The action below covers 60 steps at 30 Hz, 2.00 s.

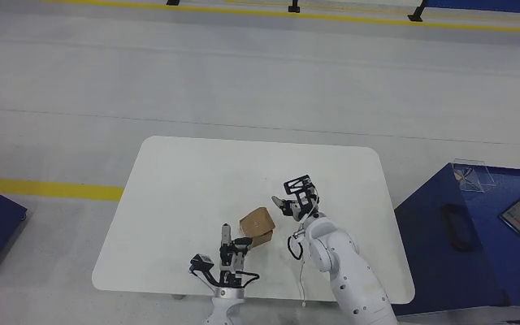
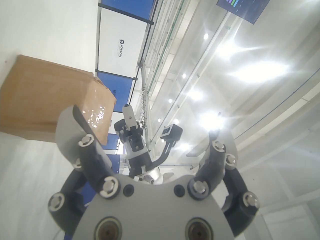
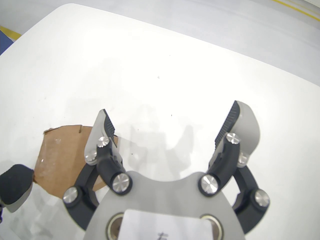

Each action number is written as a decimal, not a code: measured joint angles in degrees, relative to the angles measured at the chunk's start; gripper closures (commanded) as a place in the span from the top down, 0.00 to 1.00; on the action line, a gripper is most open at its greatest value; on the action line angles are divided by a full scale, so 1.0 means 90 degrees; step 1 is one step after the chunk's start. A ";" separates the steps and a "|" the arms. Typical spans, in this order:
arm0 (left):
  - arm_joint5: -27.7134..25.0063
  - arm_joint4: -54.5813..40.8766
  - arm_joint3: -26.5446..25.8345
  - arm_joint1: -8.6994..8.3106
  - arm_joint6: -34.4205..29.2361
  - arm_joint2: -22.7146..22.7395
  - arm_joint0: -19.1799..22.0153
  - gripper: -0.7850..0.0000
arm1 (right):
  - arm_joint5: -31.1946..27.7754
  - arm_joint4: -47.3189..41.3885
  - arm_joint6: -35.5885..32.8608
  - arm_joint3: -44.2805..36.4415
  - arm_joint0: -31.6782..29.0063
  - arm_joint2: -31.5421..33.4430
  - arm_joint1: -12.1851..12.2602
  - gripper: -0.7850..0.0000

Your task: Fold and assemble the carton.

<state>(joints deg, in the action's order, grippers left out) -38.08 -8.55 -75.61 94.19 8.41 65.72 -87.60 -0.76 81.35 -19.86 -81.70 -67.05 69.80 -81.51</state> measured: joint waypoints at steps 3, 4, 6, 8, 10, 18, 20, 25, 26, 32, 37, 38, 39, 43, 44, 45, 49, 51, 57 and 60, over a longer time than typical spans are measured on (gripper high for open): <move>0.0202 0.0221 -0.0469 -0.0119 -0.0516 0.0264 -0.0284 1.00 | -0.0001 0.0000 0.0000 0.0000 0.0000 0.0000 0.0000 1.00; 0.0321 0.0258 -0.0616 -0.0160 -0.0730 0.0354 -0.0365 1.00 | -0.0001 0.0000 0.0000 0.0000 0.0000 0.0000 0.0000 1.00; 0.0656 0.0325 -0.0977 -0.0256 -0.1293 0.0584 -0.0529 1.00 | -0.0001 0.0000 0.0000 0.0000 0.0000 0.0000 0.0000 1.00; 0.0737 0.0346 -0.1086 -0.0279 -0.1511 0.0649 -0.0567 1.00 | -0.0001 0.0000 0.0000 0.0000 0.0000 0.0000 0.0000 1.00; 0.0724 0.0345 -0.1052 -0.0277 -0.1445 0.0633 -0.0563 1.00 | -0.0009 -0.0013 0.0021 -0.0020 -0.0023 0.0009 0.0002 1.00; 0.1054 0.0672 -0.1131 -0.0304 -0.1191 0.0793 -0.0441 1.00 | 0.0300 0.0299 0.0093 -0.0567 -0.0391 0.0015 0.0029 1.00; 0.1553 0.1105 -0.1300 -0.0348 -0.1216 0.0900 -0.0317 1.00 | 0.0266 0.0307 0.0045 -0.0613 -0.0437 0.0009 0.0033 1.00; 0.3222 0.2884 -0.1670 -0.0534 -0.2227 0.1180 -0.0005 1.00 | 0.0085 0.0316 -0.0059 -0.0493 -0.0422 -0.0086 0.0030 1.00; 0.3431 0.3050 -0.1702 -0.0553 -0.2362 0.1202 0.0034 1.00 | 0.0056 0.0285 -0.0070 -0.0462 -0.0411 -0.0107 0.0026 1.00; 0.4151 0.3281 -0.1543 -0.0604 -0.2807 0.1159 0.0278 1.00 | 0.0090 0.0305 -0.0195 -0.0220 -0.0310 -0.0253 -0.0002 1.00; 0.4231 0.3279 -0.1037 -0.0604 -0.2764 0.1006 0.0580 0.98 | 0.0128 0.0330 -0.0161 -0.0109 -0.0272 -0.0330 -0.0018 1.00; 0.4215 0.3311 -0.0961 -0.0605 -0.2747 0.0970 0.0615 0.99 | 0.0131 0.0335 -0.0160 -0.0099 -0.0268 -0.0336 -0.0019 1.00; 0.4181 0.3309 -0.0879 -0.0604 -0.2711 0.0932 0.0651 0.95 | 0.0138 0.0343 -0.0160 -0.0091 -0.0263 -0.0342 -0.0021 1.00; 0.4028 0.3038 -0.0687 -0.0599 -0.2645 0.0888 0.0722 0.84 | 0.0181 0.0339 -0.0139 -0.0091 -0.0255 -0.0338 -0.0025 1.00; 0.3984 0.2965 -0.0647 -0.0598 -0.2630 0.0883 0.0733 0.80 | 0.0205 0.0340 -0.0129 -0.0094 -0.0253 -0.0324 -0.0024 1.00; 0.3922 0.2867 -0.0590 -0.0597 -0.2628 0.0872 0.0752 0.78 | 0.0236 0.0341 -0.0116 -0.0097 -0.0251 -0.0300 -0.0023 1.00; 0.3805 0.2706 -0.0370 -0.0597 -0.2594 0.0812 0.0835 0.77 | 0.0256 0.0329 -0.0129 -0.0135 -0.0249 -0.0194 -0.0008 1.00; 0.3782 0.2656 -0.0274 -0.0596 -0.2545 0.0774 0.0878 0.69 | 0.0234 0.0337 -0.0139 -0.0189 -0.0262 -0.0136 0.0004 1.00; 0.3580 0.2460 -0.0169 -0.0585 -0.2388 0.0632 0.0880 0.48 | 0.0109 0.0451 -0.0081 -0.0385 -0.0364 -0.0042 0.0040 1.00; 0.3549 0.2424 -0.0167 -0.0586 -0.2306 0.0583 0.0861 0.49 | 0.0035 0.0545 -0.0076 -0.0421 -0.0390 -0.0070 0.0049 1.00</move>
<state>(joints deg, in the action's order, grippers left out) -6.14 13.26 -77.11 88.91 -12.34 70.96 -79.85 -0.44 86.25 -20.54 -85.49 -70.56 69.17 -81.07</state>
